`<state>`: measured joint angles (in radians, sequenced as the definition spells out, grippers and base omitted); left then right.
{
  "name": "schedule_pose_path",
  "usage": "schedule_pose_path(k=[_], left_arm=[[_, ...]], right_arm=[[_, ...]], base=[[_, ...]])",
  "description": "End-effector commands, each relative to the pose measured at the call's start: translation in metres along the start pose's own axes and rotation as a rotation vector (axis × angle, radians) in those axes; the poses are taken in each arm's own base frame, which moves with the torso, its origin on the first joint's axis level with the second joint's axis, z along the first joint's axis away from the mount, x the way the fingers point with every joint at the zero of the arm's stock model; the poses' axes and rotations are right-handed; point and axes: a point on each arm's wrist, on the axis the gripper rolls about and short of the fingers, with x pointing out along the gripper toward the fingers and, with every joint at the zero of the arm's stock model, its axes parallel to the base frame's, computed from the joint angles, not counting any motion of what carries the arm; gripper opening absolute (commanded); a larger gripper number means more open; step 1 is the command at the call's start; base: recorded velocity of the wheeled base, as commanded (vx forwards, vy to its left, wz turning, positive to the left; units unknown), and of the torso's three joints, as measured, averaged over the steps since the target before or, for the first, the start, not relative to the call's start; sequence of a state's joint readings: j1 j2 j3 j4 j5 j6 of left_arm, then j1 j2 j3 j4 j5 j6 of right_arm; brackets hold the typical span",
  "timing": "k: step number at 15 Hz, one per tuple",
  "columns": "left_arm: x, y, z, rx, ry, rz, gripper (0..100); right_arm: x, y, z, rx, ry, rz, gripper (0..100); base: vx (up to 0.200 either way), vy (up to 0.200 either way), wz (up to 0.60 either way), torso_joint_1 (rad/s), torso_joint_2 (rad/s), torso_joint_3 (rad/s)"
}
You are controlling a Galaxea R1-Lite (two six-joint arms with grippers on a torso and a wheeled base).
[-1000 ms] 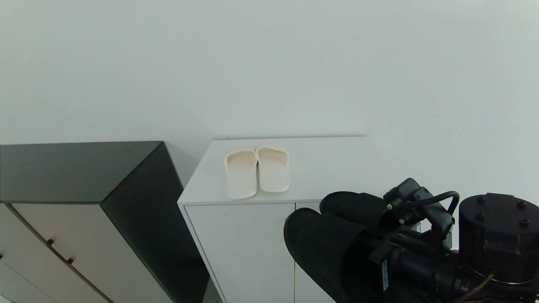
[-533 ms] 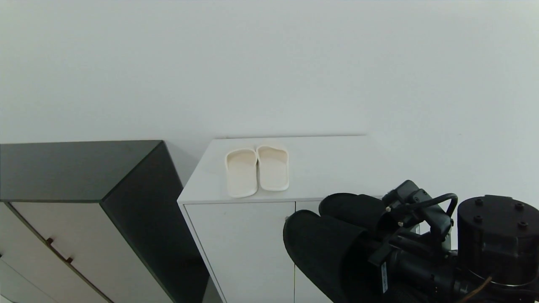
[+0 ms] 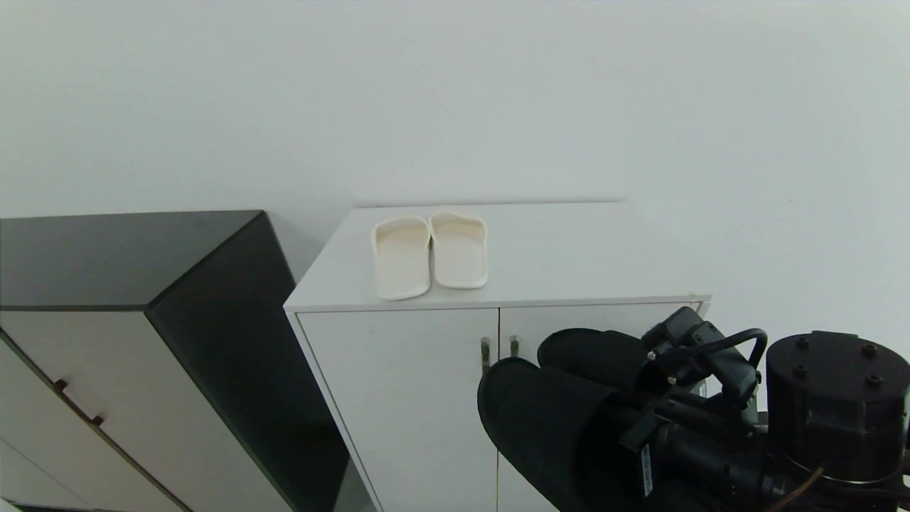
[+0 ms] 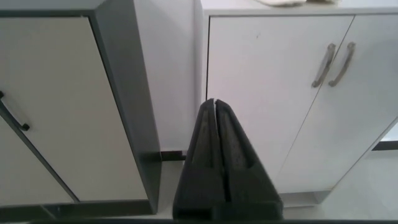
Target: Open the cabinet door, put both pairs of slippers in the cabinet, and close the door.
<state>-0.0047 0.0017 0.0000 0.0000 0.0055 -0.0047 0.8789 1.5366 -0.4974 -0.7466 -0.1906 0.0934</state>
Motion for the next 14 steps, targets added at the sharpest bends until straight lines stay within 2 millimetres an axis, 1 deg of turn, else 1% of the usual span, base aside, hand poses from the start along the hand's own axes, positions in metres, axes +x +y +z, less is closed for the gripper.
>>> schedule_pose_path(k=[1,8,14], left_arm=[[0.0000,0.0000,0.0000,-0.001,0.000,0.001,100],[0.0000,0.0001,0.0000,-0.008,0.000,0.004,100],[0.0000,-0.0001,-0.0002,0.031,0.001,-0.004,100]], right_arm=[[0.0006,0.0000,-0.0012,-0.001,0.005,0.000,0],[-0.0001,0.0001,-0.0033,-0.005,0.007,0.003,0],[-0.0020,-0.0003,-0.0075,-0.021,0.010,0.006,0]], base=[[0.000,0.000,0.00,-0.222,0.55,0.325],[0.000,0.000,0.00,-0.202,0.52,0.314],[0.000,0.000,0.00,-0.163,0.49,0.325]])
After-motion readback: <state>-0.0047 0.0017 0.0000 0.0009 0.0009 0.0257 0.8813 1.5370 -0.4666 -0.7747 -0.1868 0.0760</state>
